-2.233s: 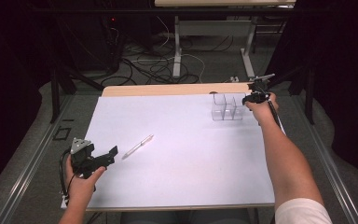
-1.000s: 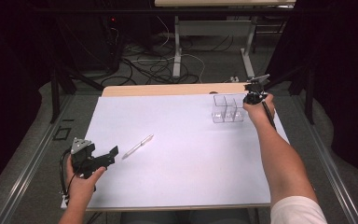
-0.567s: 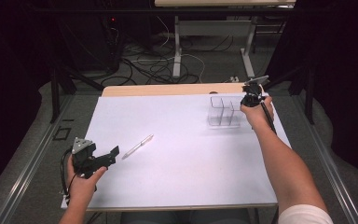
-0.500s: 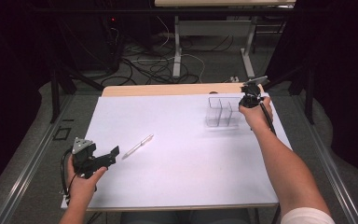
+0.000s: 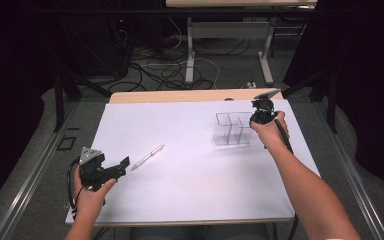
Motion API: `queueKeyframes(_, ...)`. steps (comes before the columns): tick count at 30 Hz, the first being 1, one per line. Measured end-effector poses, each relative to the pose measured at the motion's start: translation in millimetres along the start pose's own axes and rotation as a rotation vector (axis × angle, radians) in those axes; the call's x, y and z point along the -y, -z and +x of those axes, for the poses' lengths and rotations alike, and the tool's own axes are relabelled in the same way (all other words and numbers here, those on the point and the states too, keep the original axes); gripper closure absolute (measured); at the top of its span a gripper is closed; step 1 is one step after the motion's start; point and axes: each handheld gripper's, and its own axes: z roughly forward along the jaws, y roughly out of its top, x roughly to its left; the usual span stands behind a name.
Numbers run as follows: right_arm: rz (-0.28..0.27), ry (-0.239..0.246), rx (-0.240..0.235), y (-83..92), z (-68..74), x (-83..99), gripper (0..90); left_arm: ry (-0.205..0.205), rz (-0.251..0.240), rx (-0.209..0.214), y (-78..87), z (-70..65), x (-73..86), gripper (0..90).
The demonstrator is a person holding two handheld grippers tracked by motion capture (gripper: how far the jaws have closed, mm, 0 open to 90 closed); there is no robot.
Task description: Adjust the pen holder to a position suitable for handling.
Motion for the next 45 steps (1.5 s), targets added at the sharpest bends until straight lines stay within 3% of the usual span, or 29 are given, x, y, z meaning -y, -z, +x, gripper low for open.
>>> queueKeyframes(9, -0.007, 0.019, 0.040, 11.3, 0.3, 15.4, 89.2, 0.000, 0.000, 0.000, -0.8, 0.3, 0.2, 6.2)
queueKeyframes(17, 0.004, 0.029, 0.036, 12.9, -4.1, 28.4, 88.7, 0.002, -0.006, -0.002, 0.8, 0.9, 0.0, 6.2)
queueKeyframes(22, 0.005, 0.023, 0.001, 14.2, -7.4, 36.2, 86.6, 0.001, 0.000, 0.000, 0.4, 0.1, 0.1, 6.2)
queueKeyframes(26, -0.011, -0.041, -0.095, 15.9, -18.3, 38.4, 80.3, -0.003, -0.003, 0.000, 0.3, -0.5, -0.5, 6.2)
queueKeyframes(29, -0.030, -0.041, -0.136, 17.0, -24.3, 41.3, 78.2, -0.006, -0.001, 0.001, -0.4, -0.9, -0.6, 6.2)
queueKeyframes(30, -0.039, -0.039, -0.148, 18.0, -25.3, 42.1, 76.7, -0.006, -0.001, 0.001, -0.6, -1.1, -0.6, 6.2)
queueKeyframes(32, -0.110, -0.008, -0.177, 22.1, -28.6, 46.3, 71.5, -0.007, -0.002, 0.002, -0.5, -1.2, -0.6, 6.2)
queueKeyframes(33, -0.110, -0.008, -0.177, 22.1, -28.6, 46.3, 71.5, -0.007, -0.002, 0.002, -0.5, -1.2, -0.5, 6.2)
queueKeyframes(36, -0.178, 0.009, -0.211, 25.4, -31.0, 51.0, 67.1, -0.006, -0.001, -0.001, -0.4, -0.9, -0.2, 6.2)
queueKeyframes(38, -0.244, 0.042, -0.232, 27.1, -33.8, 55.4, 65.8, -0.006, -0.001, 0.000, -0.1, -0.7, -0.2, 6.2)
queueKeyframes(45, -0.399, 0.111, -0.256, 34.8, -41.5, 65.7, 62.2, -0.007, 0.002, -0.003, -0.2, -0.9, 0.2, 6.2)
